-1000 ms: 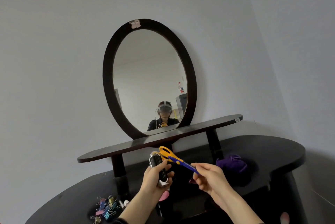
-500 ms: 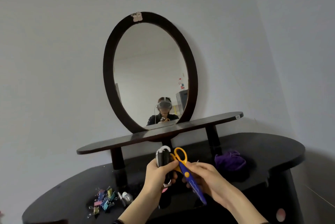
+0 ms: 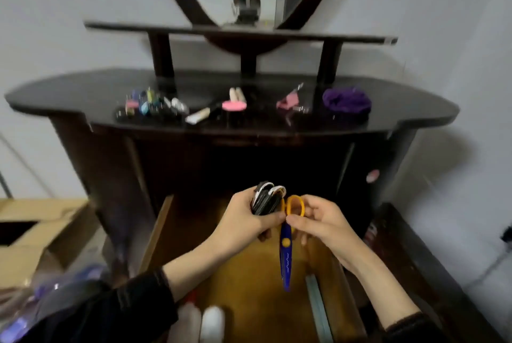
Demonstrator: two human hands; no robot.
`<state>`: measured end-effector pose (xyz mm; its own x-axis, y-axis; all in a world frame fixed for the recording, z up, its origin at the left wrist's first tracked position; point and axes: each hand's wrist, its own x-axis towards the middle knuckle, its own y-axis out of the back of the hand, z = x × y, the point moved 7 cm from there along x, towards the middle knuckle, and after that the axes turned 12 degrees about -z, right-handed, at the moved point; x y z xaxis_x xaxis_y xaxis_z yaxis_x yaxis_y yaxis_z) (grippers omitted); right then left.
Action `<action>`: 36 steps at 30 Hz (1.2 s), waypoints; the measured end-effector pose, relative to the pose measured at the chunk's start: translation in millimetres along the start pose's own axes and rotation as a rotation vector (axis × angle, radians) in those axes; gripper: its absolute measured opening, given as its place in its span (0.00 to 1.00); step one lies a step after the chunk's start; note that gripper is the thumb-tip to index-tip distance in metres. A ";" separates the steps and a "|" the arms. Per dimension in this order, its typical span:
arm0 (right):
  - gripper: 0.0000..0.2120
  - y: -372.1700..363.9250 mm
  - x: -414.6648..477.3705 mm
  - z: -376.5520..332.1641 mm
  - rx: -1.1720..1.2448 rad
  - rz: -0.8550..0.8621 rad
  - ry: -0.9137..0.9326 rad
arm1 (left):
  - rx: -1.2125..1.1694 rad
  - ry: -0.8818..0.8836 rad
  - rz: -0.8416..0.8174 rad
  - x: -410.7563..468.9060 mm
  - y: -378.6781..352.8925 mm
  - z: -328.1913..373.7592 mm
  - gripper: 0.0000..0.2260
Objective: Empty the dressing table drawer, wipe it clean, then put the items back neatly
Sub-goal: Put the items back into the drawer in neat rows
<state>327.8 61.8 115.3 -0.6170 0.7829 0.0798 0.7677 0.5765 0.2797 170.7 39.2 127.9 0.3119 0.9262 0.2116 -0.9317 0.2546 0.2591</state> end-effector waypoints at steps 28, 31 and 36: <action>0.06 -19.6 62.6 171.4 -1.227 -0.542 -0.723 | -0.055 0.613 -0.094 -20.8 -33.3 -184.7 0.09; 0.10 -19.5 67.6 172.7 -1.327 -0.597 -0.684 | -0.056 0.617 -0.106 -20.9 -34.5 -188.2 0.09; 0.09 -19.2 70.5 174.1 -1.471 -0.657 -0.630 | -0.043 0.614 -0.136 -20.1 -38.8 -188.6 0.09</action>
<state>299.7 146.6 -51.0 -0.3047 0.6940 -0.6523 -0.5741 0.4126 0.7072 165.4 63.1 -64.1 0.2766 0.8721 -0.4037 -0.9018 0.3807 0.2045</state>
